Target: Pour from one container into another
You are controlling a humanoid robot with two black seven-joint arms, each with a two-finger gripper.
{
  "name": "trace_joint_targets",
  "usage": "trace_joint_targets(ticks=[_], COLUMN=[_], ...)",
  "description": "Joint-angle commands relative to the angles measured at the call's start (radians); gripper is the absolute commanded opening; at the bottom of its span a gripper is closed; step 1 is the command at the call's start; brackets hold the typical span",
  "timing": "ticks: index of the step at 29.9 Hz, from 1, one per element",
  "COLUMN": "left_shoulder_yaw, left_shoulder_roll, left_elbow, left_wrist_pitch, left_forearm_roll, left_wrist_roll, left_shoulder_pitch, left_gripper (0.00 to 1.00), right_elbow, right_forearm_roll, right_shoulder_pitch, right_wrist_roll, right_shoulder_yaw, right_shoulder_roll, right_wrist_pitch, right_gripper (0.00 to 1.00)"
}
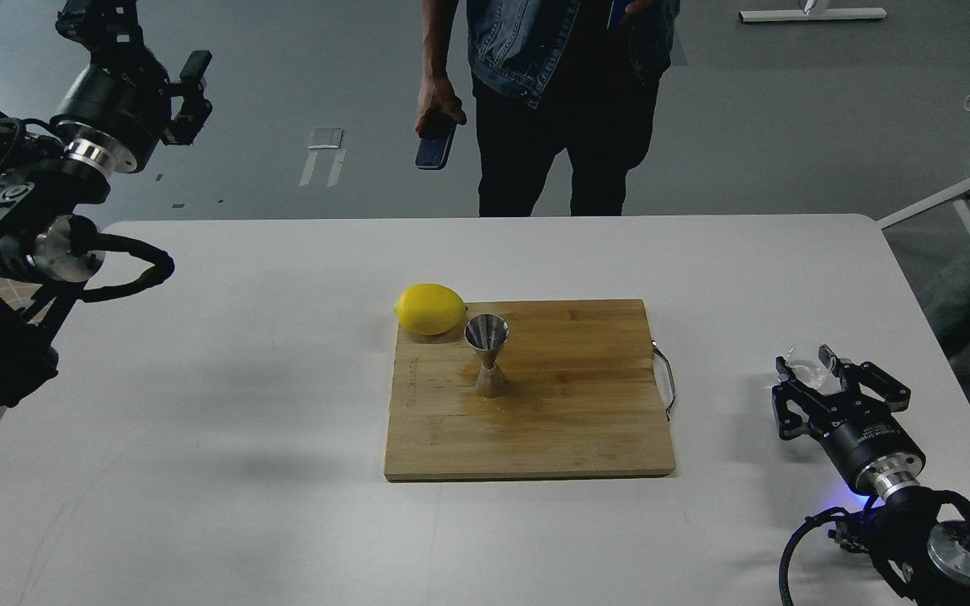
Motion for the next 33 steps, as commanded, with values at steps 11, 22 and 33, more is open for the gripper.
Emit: trace_joint_targets(ticks=[11, 22, 33], left_shoulder_yaw=[0.0, 0.0, 0.0], left_shoulder_roll=[0.001, 0.0, 0.0], left_elbow=[0.0, 0.0, -0.001], left_wrist_pitch=[0.0, 0.0, 0.0], left_forearm_roll=[0.0, 0.0, 0.0], left_wrist_roll=[0.0, 0.0, 0.002], left_shoulder_pitch=[-0.001, -0.001, -0.001], left_gripper=[0.98, 0.98, 0.98], right_elbow=[0.01, 0.036, 0.061], right_forearm_roll=[0.011, 0.023, 0.103], right_shoulder_pitch=[0.0, 0.009, 0.023], right_wrist_roll=[-0.009, -0.043, -0.08], right_shoulder_yaw=[0.001, 0.001, -0.002], right_shoulder_roll=[0.002, -0.004, -0.113], right_wrist_pitch=[0.06, 0.1, 0.086], right_gripper=[0.43, 0.43, 0.42])
